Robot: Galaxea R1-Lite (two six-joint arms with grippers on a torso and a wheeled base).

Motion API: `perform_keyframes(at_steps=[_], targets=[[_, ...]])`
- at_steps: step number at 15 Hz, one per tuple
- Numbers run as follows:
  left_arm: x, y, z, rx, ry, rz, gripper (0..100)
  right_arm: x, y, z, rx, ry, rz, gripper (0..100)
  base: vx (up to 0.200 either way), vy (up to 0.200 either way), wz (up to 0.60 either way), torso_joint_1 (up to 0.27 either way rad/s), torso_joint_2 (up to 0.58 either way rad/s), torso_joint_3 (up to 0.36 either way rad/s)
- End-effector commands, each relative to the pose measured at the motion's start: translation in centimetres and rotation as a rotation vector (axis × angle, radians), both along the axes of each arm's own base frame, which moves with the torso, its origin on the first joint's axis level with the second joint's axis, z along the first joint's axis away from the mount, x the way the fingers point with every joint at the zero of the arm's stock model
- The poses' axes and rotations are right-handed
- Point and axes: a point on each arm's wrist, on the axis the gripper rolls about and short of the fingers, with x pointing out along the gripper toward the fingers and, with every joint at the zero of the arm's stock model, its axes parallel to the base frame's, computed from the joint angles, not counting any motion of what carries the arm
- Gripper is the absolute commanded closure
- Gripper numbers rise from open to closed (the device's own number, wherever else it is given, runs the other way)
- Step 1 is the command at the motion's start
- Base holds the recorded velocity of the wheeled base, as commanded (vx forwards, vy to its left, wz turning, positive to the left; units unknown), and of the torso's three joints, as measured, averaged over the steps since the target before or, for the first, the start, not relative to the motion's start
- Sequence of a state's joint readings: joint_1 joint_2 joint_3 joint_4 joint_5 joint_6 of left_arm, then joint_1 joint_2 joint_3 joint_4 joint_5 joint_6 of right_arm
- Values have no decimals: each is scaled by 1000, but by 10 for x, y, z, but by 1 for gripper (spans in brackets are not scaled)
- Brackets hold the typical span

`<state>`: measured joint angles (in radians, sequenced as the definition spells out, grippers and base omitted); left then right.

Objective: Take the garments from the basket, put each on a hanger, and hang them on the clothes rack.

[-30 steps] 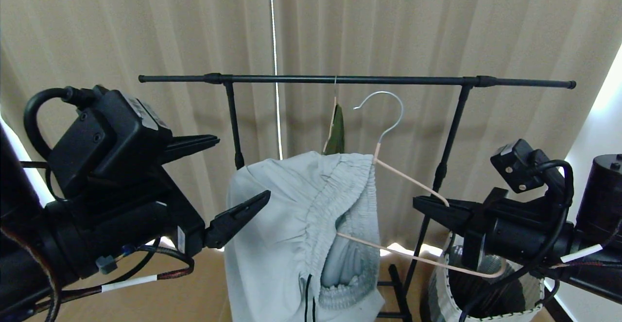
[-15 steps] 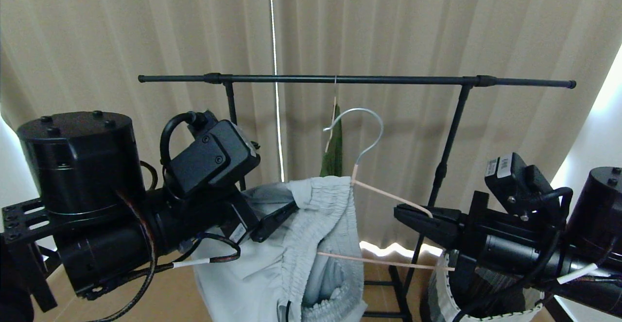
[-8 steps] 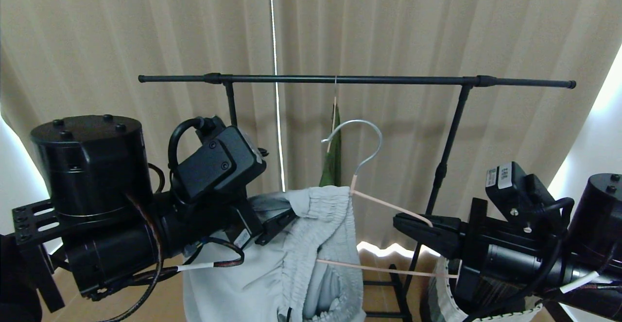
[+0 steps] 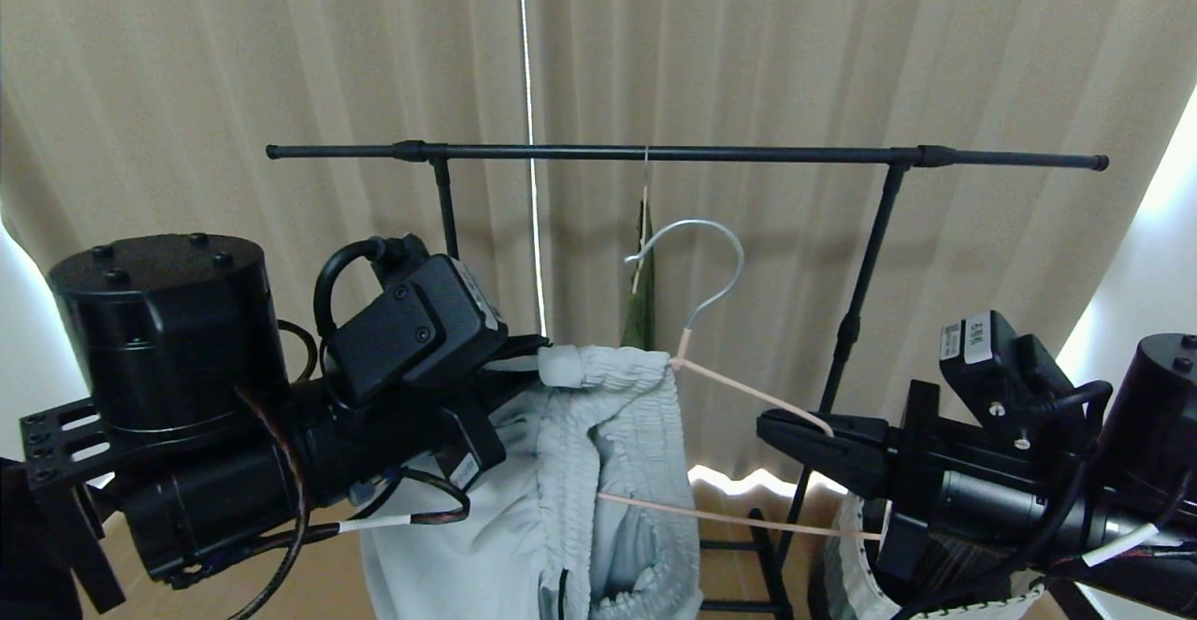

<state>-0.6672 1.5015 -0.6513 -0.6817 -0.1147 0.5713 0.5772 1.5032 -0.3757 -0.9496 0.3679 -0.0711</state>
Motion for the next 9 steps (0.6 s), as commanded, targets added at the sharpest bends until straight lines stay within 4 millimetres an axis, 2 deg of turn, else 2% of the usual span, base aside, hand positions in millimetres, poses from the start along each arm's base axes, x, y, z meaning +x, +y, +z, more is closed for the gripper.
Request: perform_keyframes(at_steps=[1, 5, 6, 9], targets=[[-1, 1, -5, -6, 0, 2, 100, 1, 0, 0, -2, 3, -5, 100, 0, 0, 0, 0, 0, 0], [-3, 4, -9, -22, -16, 12, 100, 3, 0, 0, -3, 2, -17, 100, 0, 0, 0, 0, 0, 0], [-3, 4, -9, -22, -14, 13, 100, 4, -1, -1, -4, 2, -20, 0, 0, 0, 0, 0, 0, 0], [0, 10, -13, -9, -2, 86, 100, 8, -10, -1, -9, -1, -87, 0, 0, 0, 0, 0, 0, 0]])
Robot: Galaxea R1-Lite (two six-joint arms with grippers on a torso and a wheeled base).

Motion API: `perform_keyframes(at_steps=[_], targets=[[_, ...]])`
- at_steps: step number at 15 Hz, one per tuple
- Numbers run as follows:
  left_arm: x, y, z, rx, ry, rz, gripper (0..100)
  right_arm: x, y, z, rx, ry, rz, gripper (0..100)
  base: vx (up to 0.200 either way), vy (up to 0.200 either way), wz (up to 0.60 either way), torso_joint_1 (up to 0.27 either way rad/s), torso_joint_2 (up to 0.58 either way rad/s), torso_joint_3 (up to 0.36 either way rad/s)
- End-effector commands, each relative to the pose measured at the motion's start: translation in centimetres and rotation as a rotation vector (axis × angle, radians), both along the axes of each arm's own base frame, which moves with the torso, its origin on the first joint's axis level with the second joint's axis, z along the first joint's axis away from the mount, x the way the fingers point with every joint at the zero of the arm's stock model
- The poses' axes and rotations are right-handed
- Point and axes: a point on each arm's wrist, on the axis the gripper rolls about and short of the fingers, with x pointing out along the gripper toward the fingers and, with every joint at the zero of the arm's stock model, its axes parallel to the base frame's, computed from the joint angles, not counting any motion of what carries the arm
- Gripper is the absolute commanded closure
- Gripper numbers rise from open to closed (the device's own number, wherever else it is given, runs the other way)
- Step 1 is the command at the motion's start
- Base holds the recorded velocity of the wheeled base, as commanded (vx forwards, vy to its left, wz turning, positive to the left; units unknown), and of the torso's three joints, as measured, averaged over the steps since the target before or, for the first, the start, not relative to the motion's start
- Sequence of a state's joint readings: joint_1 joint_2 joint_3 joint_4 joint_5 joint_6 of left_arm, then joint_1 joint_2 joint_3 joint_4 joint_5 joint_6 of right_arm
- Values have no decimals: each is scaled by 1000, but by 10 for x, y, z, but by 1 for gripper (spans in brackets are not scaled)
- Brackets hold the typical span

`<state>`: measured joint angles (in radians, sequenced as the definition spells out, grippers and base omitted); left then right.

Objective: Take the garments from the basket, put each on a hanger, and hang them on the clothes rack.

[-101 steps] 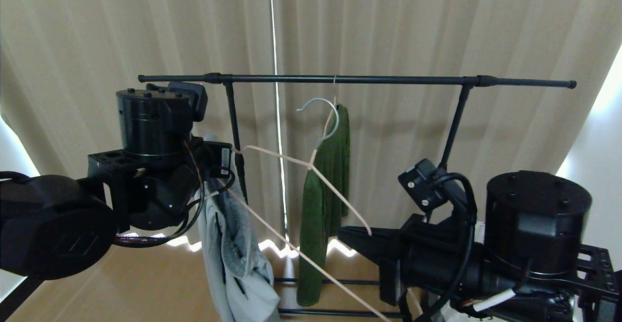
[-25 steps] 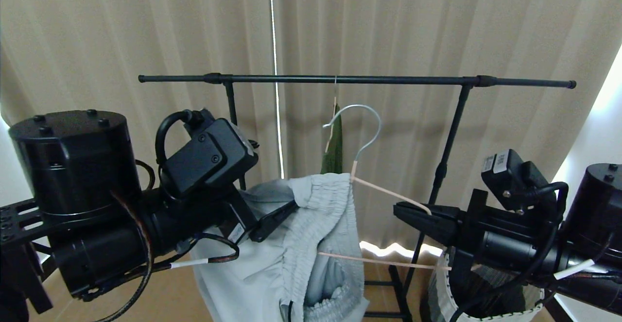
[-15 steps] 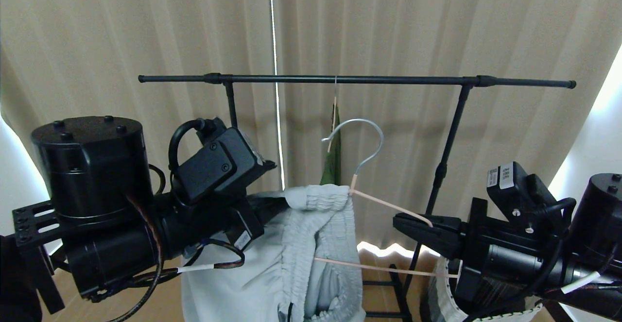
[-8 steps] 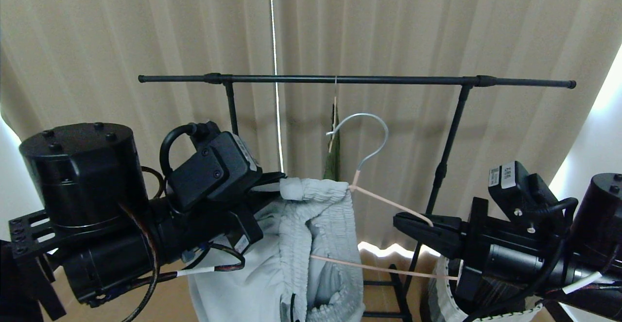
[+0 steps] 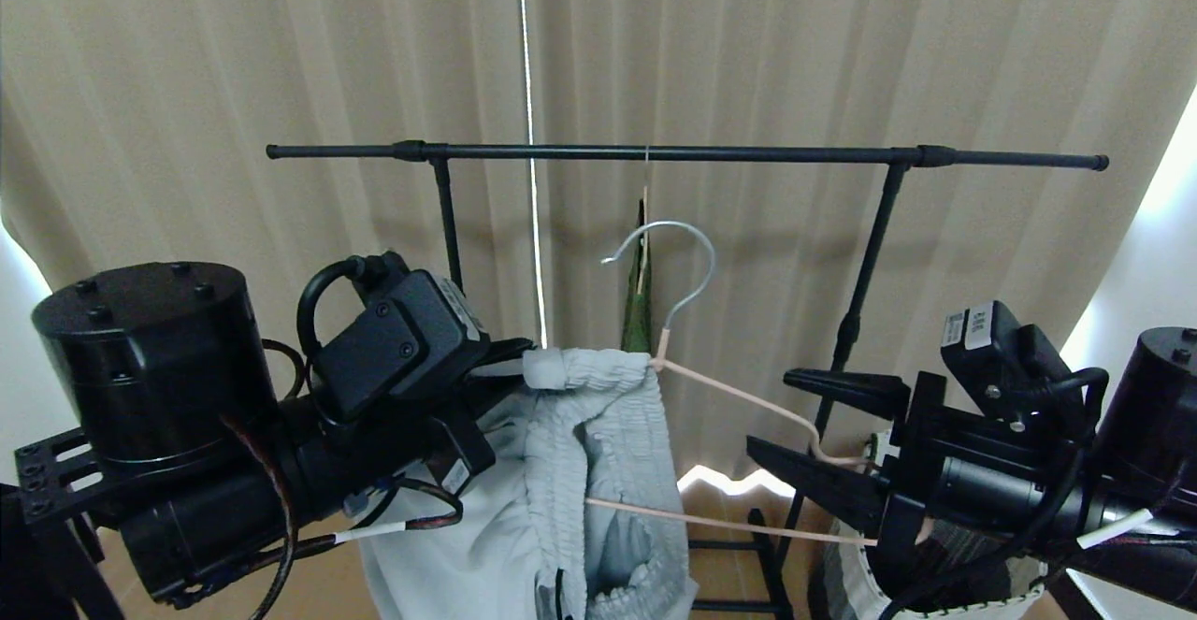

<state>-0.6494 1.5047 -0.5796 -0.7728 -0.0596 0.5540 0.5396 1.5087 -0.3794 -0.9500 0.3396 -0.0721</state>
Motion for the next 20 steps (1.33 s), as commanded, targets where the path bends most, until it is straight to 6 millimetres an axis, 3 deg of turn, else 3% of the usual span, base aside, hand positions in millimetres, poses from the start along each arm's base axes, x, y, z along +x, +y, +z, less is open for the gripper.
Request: perform_keyframes(at_steps=[1, 8, 14, 18, 20], targets=[[1, 4, -3, 2, 14, 40, 100, 2, -6, 0, -4, -3, -46, 0, 0, 0, 0, 0, 0, 0], [8, 20, -16, -67, 179, 448, 100, 9, -22, -6, -34, 9, -245, 0, 0, 0, 0, 0, 0, 0], [9, 11, 4, -286, 219, 442, 100, 1, -19, -22, -69, 72, -215, 0, 0, 0, 0, 0, 0, 0], [-3, -6, 15, -364, 205, 329, 100, -16, 24, -31, 4, 217, -80, 0, 0, 0, 0, 0, 0, 0], [-6, -11, 20, -386, 187, 269, 100, -5, 39, -36, 21, 187, -124, 0, 0, 0, 0, 0, 0, 0]])
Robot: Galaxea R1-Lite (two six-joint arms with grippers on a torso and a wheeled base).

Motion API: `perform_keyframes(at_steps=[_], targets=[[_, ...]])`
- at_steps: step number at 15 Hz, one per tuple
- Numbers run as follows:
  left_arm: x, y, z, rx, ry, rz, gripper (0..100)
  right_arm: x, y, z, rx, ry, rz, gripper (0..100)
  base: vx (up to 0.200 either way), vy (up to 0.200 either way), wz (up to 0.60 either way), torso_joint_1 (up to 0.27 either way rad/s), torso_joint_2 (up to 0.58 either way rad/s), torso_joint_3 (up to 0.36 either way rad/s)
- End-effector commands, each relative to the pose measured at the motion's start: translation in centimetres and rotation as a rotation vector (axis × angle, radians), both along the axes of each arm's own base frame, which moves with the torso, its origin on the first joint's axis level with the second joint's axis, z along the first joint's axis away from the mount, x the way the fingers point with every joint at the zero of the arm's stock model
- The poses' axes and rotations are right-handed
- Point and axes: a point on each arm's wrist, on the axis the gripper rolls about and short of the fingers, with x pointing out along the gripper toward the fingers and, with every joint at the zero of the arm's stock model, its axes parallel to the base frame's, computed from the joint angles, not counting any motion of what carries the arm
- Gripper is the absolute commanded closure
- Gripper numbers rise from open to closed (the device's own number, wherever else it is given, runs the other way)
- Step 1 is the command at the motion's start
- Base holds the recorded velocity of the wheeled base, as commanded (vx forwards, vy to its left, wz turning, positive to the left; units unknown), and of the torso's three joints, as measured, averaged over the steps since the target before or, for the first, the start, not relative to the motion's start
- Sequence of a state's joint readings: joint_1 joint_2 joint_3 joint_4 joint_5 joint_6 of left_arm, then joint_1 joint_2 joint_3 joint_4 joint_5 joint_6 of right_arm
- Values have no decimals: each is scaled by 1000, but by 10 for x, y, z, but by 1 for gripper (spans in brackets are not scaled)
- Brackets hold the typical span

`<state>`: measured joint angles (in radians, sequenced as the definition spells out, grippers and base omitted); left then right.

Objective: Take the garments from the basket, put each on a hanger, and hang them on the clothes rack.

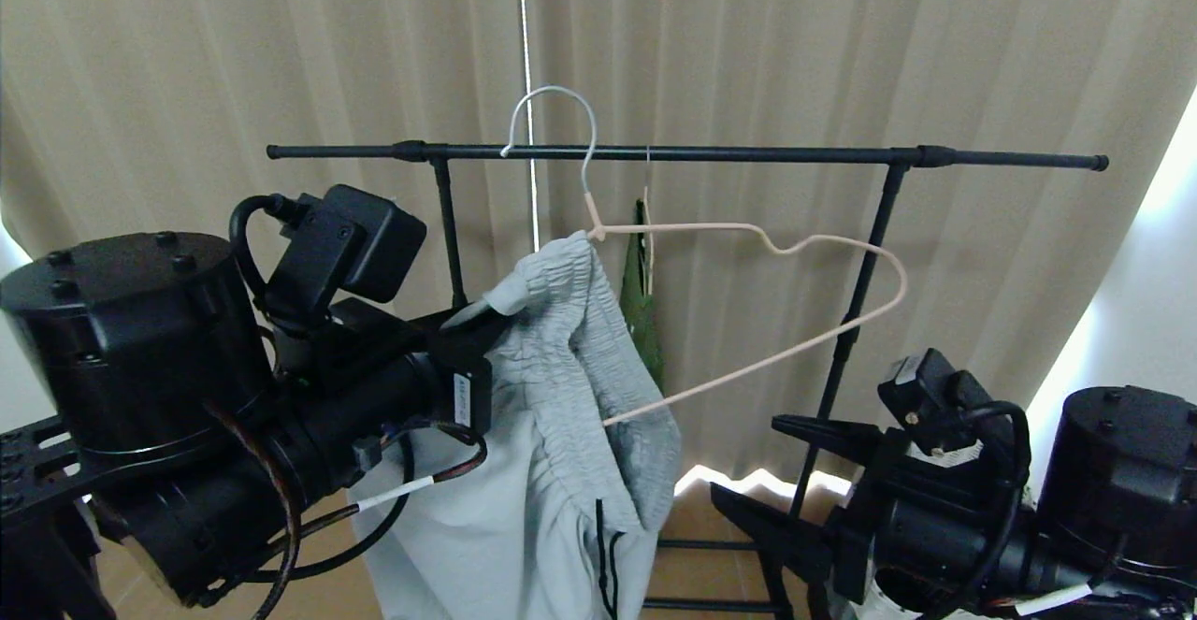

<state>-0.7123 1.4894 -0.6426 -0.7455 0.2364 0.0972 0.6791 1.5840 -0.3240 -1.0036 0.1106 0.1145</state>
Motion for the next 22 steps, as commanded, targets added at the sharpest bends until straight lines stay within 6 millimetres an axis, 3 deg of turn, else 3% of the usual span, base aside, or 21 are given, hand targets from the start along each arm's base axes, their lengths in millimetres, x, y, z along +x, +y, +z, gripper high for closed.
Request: perform_keyframes(at_steps=[1, 5, 13, 14, 16, 22], targets=[[-3, -4, 5, -12, -17, -23, 100, 13, 20, -16, -9, 1, -20, 0, 0, 0, 0, 0, 0, 0], [-7, -8, 13, -32, -40, -47, 100, 32, 33, -42, 8, -47, -93, 0, 0, 0, 0, 0, 0, 0], [-5, -8, 20, -28, -70, -44, 100, 22, 21, -38, 4, -46, -106, 0, 0, 0, 0, 0, 0, 0], [-4, -8, 19, -12, -75, -42, 100, 21, 19, -37, 5, -47, -108, 100, 0, 0, 0, 0, 0, 0], [1, -2, 16, 40, -91, -12, 100, 23, 13, -33, 8, -58, -144, 100, 0, 0, 0, 0, 0, 0], [-4, 9, 11, 101, -103, 3, 100, 54, -45, -12, 7, -149, -392, 100, 0, 0, 0, 0, 0, 0]])
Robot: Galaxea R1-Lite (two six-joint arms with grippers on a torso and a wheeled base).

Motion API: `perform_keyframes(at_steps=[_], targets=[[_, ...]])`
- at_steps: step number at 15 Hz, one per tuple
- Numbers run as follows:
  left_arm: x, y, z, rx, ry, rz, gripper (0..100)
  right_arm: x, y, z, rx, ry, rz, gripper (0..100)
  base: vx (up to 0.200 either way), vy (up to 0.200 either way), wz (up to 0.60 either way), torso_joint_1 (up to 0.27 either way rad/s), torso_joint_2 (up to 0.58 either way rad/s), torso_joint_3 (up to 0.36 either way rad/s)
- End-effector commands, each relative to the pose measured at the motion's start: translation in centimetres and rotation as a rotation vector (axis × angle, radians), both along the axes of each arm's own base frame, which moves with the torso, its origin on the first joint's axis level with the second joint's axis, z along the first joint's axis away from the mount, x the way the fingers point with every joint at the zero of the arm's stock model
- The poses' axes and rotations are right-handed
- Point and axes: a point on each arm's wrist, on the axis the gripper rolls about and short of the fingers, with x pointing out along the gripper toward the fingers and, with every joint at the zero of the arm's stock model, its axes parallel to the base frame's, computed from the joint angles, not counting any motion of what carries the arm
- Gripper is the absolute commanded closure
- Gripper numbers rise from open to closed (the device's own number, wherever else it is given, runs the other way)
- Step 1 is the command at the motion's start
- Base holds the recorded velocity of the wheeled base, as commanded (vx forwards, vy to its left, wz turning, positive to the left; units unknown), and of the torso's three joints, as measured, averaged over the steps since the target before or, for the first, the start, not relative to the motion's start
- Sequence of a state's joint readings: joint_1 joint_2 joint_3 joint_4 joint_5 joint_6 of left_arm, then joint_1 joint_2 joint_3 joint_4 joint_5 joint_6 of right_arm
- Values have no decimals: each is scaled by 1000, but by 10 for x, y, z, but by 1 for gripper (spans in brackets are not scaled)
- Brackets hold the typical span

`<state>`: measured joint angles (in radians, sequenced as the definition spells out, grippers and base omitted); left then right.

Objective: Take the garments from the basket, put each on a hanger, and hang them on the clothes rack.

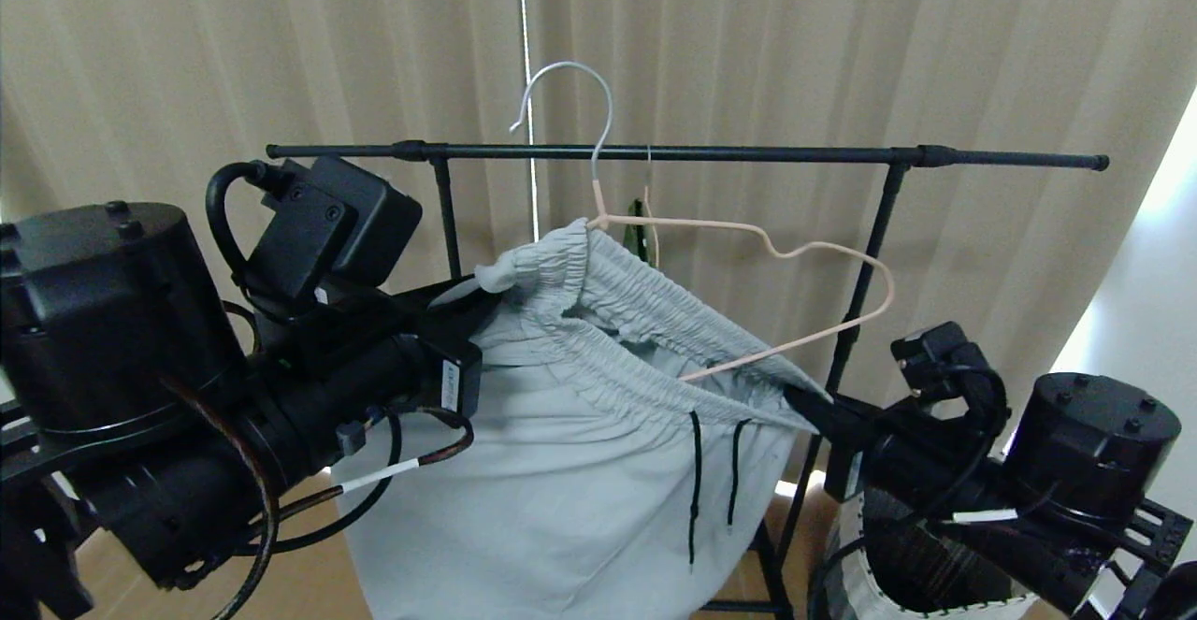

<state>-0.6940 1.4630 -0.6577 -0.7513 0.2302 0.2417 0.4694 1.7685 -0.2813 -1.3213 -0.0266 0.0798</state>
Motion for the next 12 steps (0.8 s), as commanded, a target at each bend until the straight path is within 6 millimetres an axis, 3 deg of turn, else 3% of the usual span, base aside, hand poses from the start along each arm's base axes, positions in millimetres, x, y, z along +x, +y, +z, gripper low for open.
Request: perform_keyframes(at_steps=[1, 5, 9, 12], targets=[[-6, 5, -3, 24, -4, -1, 100, 14, -19, 15, 9, -61, -89, 100, 0, 0, 0, 0, 0, 0], [-11, 22, -15, 158, -25, 33, 100, 25, -29, 49, 23, -97, -137, 100, 0, 0, 0, 0, 0, 0], [-17, 29, -24, 243, -37, 33, 100, 26, -29, 71, 32, -118, -137, 100, 0, 0, 0, 0, 0, 0], [-12, 26, -33, 281, -10, 41, 100, 5, -13, 77, 27, -94, -50, 100, 0, 0, 0, 0, 0, 0]])
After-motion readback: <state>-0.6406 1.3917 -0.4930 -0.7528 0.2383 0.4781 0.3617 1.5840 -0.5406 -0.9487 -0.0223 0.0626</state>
